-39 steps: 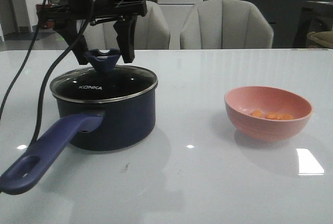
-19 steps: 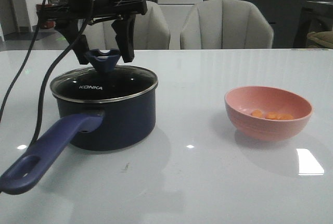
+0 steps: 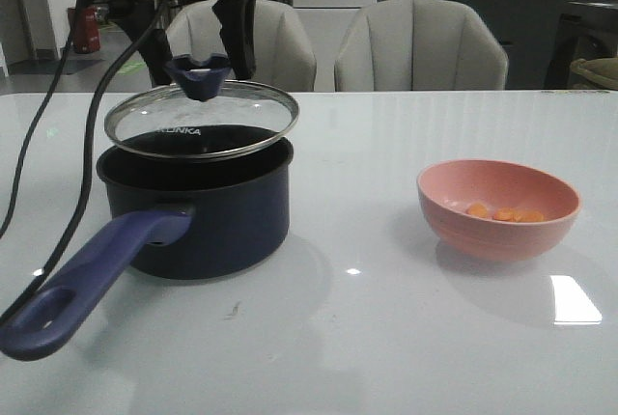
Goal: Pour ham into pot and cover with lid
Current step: 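Lift the glass lid with the left gripper and set it beside the pot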
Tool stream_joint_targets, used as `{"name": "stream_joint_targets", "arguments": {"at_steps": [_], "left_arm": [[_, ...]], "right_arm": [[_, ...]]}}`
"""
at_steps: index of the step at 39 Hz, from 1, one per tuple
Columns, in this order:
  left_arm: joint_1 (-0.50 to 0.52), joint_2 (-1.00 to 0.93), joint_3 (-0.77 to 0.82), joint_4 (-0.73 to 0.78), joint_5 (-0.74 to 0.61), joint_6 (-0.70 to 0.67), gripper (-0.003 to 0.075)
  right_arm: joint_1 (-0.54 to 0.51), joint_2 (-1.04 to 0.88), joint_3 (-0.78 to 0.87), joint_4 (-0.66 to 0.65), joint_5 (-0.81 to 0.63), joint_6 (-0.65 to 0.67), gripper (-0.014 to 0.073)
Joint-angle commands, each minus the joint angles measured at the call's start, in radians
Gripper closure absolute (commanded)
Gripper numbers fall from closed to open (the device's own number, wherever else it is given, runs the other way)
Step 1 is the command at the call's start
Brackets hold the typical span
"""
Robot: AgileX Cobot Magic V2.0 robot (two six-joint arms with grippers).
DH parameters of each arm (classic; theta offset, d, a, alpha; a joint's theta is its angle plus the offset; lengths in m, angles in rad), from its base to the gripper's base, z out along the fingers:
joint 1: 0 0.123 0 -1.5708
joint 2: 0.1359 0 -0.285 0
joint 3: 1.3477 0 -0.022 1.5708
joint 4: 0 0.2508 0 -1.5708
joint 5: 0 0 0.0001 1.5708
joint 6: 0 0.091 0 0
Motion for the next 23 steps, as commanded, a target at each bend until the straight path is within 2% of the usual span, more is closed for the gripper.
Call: {"name": "stream_joint_targets", "arguments": {"at_steps": [1, 15, 23], "left_arm": [[0.007, -0.063, -0.038, 0.042, 0.001, -0.01, 0.0423], [0.08, -0.145, -0.027, 0.135, 0.02, -0.003, 0.0423], [0.199, -0.227, 0.075, 0.15, -0.007, 0.03, 0.0423]], "right_arm": [[-0.003, -0.021, -0.005, -0.015, -0.076, -0.001, 0.0425], [-0.003, -0.021, -0.005, -0.015, -0.076, -0.001, 0.0425], [-0.003, -0.021, -0.005, -0.015, -0.076, -0.001, 0.0425]]}}
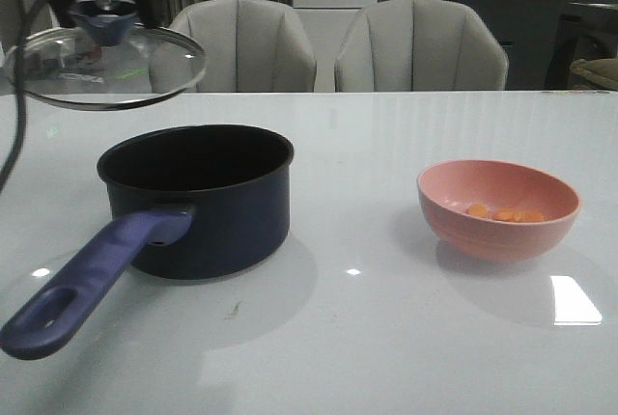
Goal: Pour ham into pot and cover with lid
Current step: 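Lift the glass lid with the left gripper and set it beside the pot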
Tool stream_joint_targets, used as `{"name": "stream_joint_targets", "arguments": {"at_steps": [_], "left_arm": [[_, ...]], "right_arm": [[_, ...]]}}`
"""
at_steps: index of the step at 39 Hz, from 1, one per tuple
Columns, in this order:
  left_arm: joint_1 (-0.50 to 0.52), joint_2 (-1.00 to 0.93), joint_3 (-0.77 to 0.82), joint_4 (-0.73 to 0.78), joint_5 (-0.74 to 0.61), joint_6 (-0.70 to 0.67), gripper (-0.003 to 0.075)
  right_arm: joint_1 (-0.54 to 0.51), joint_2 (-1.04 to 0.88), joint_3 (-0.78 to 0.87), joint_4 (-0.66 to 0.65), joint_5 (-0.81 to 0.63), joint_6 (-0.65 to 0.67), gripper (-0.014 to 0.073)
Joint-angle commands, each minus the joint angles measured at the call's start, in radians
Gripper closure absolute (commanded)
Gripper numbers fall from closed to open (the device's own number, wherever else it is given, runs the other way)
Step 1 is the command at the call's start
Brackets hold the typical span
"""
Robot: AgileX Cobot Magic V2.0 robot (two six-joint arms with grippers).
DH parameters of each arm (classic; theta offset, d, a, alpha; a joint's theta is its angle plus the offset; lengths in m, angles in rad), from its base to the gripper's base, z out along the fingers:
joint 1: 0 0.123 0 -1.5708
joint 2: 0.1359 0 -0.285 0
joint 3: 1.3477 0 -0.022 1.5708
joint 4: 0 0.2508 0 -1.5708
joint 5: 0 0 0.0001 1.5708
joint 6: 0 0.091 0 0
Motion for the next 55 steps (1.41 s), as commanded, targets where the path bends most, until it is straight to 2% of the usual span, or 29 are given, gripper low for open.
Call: {"name": "stream_joint_targets", "arguments": {"at_steps": [1, 6, 12, 16, 22, 29, 48, 55], "left_arm": [[0.071, -0.102, 0.037, 0.021, -0.017, 0.023, 0.0423], [0.172, -0.156, 0.15, -0.002, -0.082, 0.038, 0.0447], [0.291, -0.189, 0.319, -0.085, -0.194, 0.078, 0.0557], [0.324, -0.187, 0.404, -0.085, -0.25, 0.105, 0.061], [0.341, -0.187, 0.517, -0.085, -0.357, 0.117, 0.0607], [0.341, -0.179, 0.571, -0.091, -0.438, 0.117, 0.0607], [0.341, -0.063, 0.572, -0.091, -0.378, 0.13, 0.0605], [0.341, -0.053, 0.572, -0.093, -0.364, 0.143, 0.0533]], "right_arm": [[-0.003, -0.021, -0.005, -0.015, -0.076, -0.001, 0.0425], [-0.003, -0.021, -0.005, -0.015, -0.076, -0.001, 0.0425], [-0.003, -0.021, -0.005, -0.015, -0.076, -0.001, 0.0425], [-0.003, -0.021, -0.005, -0.015, -0.076, -0.001, 0.0425], [-0.003, -0.021, -0.005, -0.015, -0.076, -0.001, 0.0425], [-0.003, -0.021, -0.005, -0.015, -0.076, -0.001, 0.0425], [-0.003, -0.021, -0.005, -0.015, -0.076, -0.001, 0.0425], [-0.003, -0.021, -0.005, -0.015, -0.076, -0.001, 0.0425]]}}
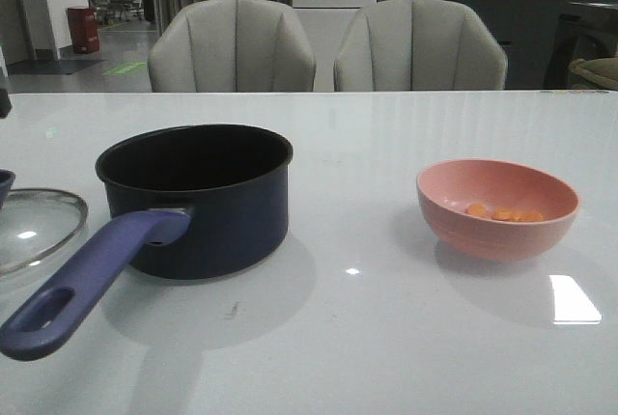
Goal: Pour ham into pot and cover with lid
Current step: 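Lift the glass lid with the left gripper and set it beside the pot, then release the lid and move the right gripper down to the pink bowl rim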
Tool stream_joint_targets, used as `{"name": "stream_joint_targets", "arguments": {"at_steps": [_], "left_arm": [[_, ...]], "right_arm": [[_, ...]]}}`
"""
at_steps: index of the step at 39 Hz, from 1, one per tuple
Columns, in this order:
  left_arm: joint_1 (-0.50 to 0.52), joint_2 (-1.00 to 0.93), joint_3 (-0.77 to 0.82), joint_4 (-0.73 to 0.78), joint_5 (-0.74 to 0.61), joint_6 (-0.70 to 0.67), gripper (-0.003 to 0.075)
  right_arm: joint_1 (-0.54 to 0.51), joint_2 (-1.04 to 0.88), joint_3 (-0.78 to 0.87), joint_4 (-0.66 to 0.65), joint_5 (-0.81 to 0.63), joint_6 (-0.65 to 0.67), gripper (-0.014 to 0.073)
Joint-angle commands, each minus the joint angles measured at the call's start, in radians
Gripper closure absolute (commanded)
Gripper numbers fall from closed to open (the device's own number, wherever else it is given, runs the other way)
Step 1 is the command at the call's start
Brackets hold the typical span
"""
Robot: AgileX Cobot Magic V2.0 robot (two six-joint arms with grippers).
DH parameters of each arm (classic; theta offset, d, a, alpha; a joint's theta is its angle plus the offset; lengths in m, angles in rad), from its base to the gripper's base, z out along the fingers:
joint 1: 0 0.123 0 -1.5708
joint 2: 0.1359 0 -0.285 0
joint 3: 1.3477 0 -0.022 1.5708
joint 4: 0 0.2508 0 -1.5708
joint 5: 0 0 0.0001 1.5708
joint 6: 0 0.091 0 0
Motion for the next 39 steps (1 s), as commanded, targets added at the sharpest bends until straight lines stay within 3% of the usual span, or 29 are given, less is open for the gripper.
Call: {"name": "stream_joint_targets", "arguments": {"at_steps": [1, 14, 26, 39], "left_arm": [[-0.001, -0.033, -0.017, 0.012, 0.023, 0.006, 0.0516], [-0.001, -0.024, -0.019, 0.019, 0.054, 0.008, 0.0222], [-0.001, -0.074, -0.043, 0.047, 0.061, 0.036, 0.0221], [-0.001, -0.335, -0.043, 0.019, 0.028, 0.049, 0.0222]], "right_arm": [[-0.003, -0.021, -0.005, -0.015, -0.076, -0.001, 0.0425], [-0.003, -0.021, -0.005, -0.015, -0.076, -0.001, 0.0425], [-0.003, -0.021, -0.005, -0.015, -0.076, -0.001, 0.0425], [-0.003, -0.021, -0.005, -0.015, -0.076, -0.001, 0.0425]]}}
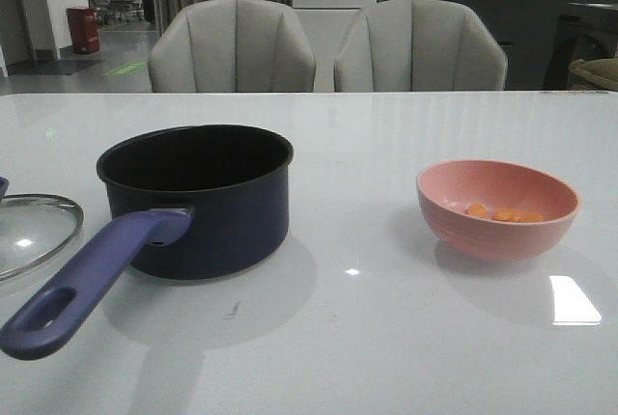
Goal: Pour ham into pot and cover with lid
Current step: 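Release the lid and move the right gripper down to the pink bowl rim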
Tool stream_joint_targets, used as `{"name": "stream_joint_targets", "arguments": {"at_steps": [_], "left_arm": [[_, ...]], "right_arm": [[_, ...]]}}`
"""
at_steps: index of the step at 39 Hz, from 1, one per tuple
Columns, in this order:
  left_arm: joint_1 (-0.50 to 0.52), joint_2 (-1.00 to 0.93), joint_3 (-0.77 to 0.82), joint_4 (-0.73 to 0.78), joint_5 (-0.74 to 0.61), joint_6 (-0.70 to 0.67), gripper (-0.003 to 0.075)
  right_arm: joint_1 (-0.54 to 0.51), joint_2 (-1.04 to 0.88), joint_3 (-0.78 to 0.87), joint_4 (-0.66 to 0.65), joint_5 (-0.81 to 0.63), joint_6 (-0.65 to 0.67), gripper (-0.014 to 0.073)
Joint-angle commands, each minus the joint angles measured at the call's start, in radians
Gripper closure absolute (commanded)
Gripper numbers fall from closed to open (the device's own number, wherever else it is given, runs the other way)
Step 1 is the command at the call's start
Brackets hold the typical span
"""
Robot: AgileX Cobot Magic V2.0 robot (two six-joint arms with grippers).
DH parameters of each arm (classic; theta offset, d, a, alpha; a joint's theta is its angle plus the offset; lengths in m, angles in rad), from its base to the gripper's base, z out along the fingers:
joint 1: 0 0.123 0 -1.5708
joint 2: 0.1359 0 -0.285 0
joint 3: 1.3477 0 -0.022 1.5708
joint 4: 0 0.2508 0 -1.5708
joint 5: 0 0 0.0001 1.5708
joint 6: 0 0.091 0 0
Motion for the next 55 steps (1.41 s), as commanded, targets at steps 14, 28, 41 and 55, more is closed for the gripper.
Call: {"name": "stream_joint_targets", "arguments": {"at_steps": [14, 28, 41, 55], "left_arm": [[-0.037, -0.466, 0.262, -0.086, -0.282, 0.072, 0.0222], [-0.207, -0.911, 0.57, -0.079, -0.433, 0.07, 0.0221], [-0.212, -1.254, 0.819, -0.083, -0.508, 0.07, 0.0222], [-0.274, -1.445, 1.003, -0.083, -0.632, 0.07, 0.0222]], "right_arm": [[-0.003, -0.021, -0.005, -0.015, -0.076, -0.001, 0.0425], [-0.003, -0.021, -0.005, -0.015, -0.076, -0.001, 0.0425], [-0.003, -0.02, -0.005, -0.015, -0.076, -0.001, 0.0425], [-0.003, -0.02, -0.005, -0.015, -0.076, -0.001, 0.0425]]}}
